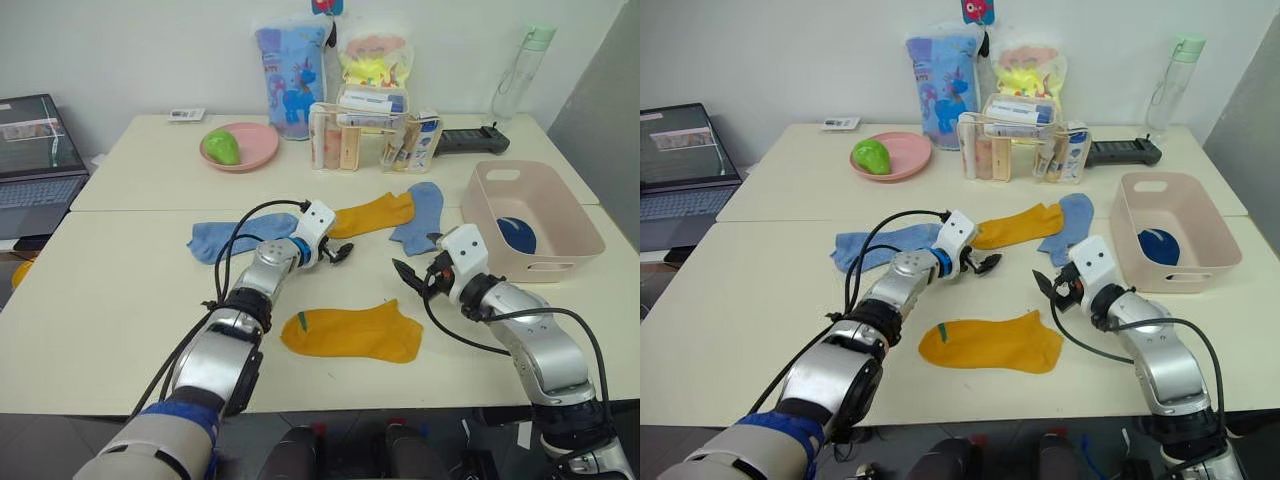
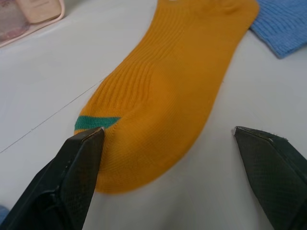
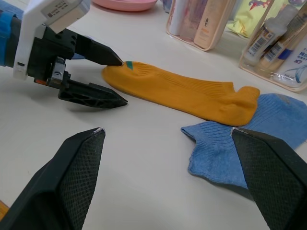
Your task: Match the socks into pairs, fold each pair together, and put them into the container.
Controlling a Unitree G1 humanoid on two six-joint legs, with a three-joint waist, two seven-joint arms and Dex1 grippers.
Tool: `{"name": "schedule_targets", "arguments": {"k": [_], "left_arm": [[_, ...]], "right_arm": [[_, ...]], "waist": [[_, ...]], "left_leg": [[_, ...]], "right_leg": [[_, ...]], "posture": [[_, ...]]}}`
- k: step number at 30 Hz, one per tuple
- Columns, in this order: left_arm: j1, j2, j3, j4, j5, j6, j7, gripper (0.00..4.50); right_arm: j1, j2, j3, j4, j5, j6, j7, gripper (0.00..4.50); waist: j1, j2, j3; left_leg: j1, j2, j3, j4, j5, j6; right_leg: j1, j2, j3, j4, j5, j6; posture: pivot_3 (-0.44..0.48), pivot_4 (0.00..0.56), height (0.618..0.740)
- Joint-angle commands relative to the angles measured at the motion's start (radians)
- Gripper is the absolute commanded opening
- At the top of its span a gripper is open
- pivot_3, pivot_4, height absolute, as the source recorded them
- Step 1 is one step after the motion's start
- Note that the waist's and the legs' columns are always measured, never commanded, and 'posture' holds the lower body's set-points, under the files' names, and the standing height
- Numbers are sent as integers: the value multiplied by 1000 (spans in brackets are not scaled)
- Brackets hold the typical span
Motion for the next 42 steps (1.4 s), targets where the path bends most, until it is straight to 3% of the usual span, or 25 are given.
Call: {"name": "schedule_targets", "arguments": {"k": [1,13,14,18,27,35,39,42], "left_arm": [[-35,-9,39,68,-6,19,52,3937],[-9,21,55,44,11,-42,8,147],[13,31,47,18,14,-49,-12,40],[129,81,39,-142,4,-68,-86,40],[659,370,132,-991,-186,279,-308,40],[869,506,197,-1235,-214,383,-306,40],[928,503,249,-1281,-233,394,-273,1015],[969,496,326,-1306,-283,407,-255,2062]], "right_arm": [[7,3,-20,-61,0,-8,-14,4500],[15,2,-10,-61,-2,-14,-23,4500],[17,1,-11,-62,0,-15,-20,4500],[21,-4,-11,-60,10,-9,-7,4500],[3,-1,22,-51,90,32,94,4500],[-94,0,37,32,140,72,168,4500],[-218,22,65,190,130,50,209,4500],[-294,46,81,313,112,9,232,4500]], "waist": [[-2,0,0],[-8,0,0],[-8,0,0],[-10,0,0],[-40,1,-1],[-20,1,-1],[-20,1,0],[-24,1,0]], "left_leg": [[0,0,0,0,0,0],[-1,0,1,-1,1,-2],[-1,0,0,-1,1,-2],[-2,0,1,-1,1,-2],[-2,2,3,-4,1,-2],[-2,1,2,-3,1,-2],[-2,1,2,-3,1,-2],[-2,2,2,-3,1,-2]], "right_leg": [[0,0,0,0,0,0],[-3,0,1,1,0,0],[-4,0,1,1,0,0],[-6,0,2,1,0,0],[-9,1,3,2,0,-1],[-8,0,2,1,0,-1],[-8,0,2,1,0,-1],[-8,0,2,1,1,-1]], "posture": [[0,150,740],[0,150,740],[0,150,740],[0,150,740],[0,150,740],[0,150,740],[0,150,740],[0,150,740]]}}
